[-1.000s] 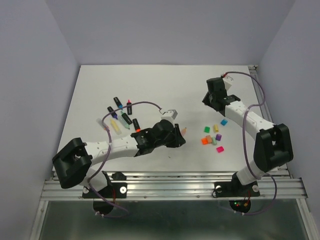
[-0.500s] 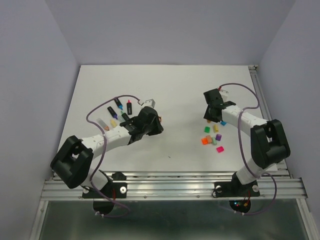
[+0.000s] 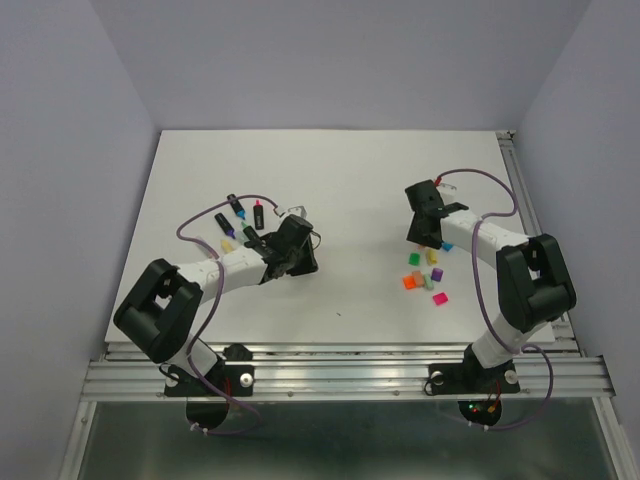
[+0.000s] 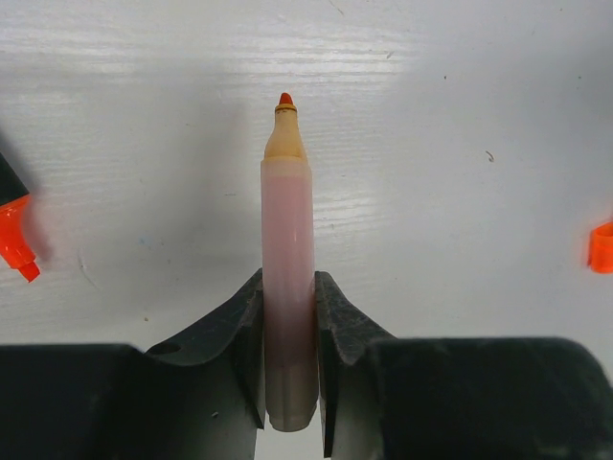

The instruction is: Open the pen caps

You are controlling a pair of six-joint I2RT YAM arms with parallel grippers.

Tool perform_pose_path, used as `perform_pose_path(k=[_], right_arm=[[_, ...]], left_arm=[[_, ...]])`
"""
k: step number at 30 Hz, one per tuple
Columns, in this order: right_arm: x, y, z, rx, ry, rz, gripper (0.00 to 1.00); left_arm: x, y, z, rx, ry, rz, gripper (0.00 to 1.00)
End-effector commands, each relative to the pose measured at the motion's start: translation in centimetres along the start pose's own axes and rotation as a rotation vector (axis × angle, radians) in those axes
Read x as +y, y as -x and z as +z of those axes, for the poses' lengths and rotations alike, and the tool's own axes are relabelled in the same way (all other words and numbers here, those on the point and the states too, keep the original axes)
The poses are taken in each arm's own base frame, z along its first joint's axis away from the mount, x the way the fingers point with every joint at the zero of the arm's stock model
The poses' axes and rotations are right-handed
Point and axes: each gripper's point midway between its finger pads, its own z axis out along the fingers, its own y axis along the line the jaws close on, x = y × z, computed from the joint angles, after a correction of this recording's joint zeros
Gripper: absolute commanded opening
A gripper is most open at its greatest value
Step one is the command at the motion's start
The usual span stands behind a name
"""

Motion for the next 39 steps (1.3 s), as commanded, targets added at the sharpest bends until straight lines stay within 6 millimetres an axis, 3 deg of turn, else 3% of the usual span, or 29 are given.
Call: perform_pose_path(k=[1,6,8,12,13,18,20,24,30,34,37,38,39], right_arm=[[-0.7,0.4,-0.1,-0.014,-0.04,-0.011,0.51],[0.0,1.4,-1.3,-0.043,0.021,0.0,0.68],[0.3,1.6,-1.9,-0.051,0.055,0.006,0.79],[1.3,2.1,-4.2,-0.084,0.177,0.033,0.96],[1.6,3.0,-5.5,-0.123,0.223,0.054,1.0],[1.0,3.3,-9.4,-0.178,0.329,0.104,1.0],[0.5,3.2,-10.3,-0.192,0.345,0.112,1.0],[-0.6,3.1,-11.8,-0.22,0.354,0.137,1.0],[-1.6,2.8,-13.0,-0.225,0.351,0.168,1.0],[-2.2,2.9,-13.4,-0.228,0.337,0.175,1.0],[-2.9,3.0,-13.6,-0.24,0.308,0.195,1.0],[-3.2,3.0,-13.7,-0.244,0.299,0.203,1.0],[-3.5,3.3,-13.8,-0.259,0.288,0.209,1.0]], left_arm=[[-0.4,0.7,-0.2,-0.01,-0.015,0.007,0.0],[0.1,0.6,-0.4,-0.012,0.005,0.002,0.0],[0.7,0.5,-0.5,-0.016,0.023,-0.004,0.0],[1.9,0.5,-0.7,-0.025,0.057,-0.01,0.02],[2.2,0.6,-0.7,-0.028,0.063,-0.012,0.04],[3.3,0.4,-0.6,-0.022,0.091,-0.013,0.24],[3.6,0.4,-0.6,-0.02,0.1,-0.017,0.39],[3.7,0.5,-0.9,-0.02,0.105,-0.018,0.51],[3.2,1.1,-2.4,-0.045,0.078,-0.029,0.56],[2.5,2.6,-4.9,-0.104,0.05,-0.039,0.62],[2.0,4.7,-7.7,-0.187,0.04,-0.06,0.79],[2.1,6.2,-8.8,-0.248,0.062,-0.077,0.99],[2.8,6.5,-9.7,-0.267,0.094,-0.089,0.99]])
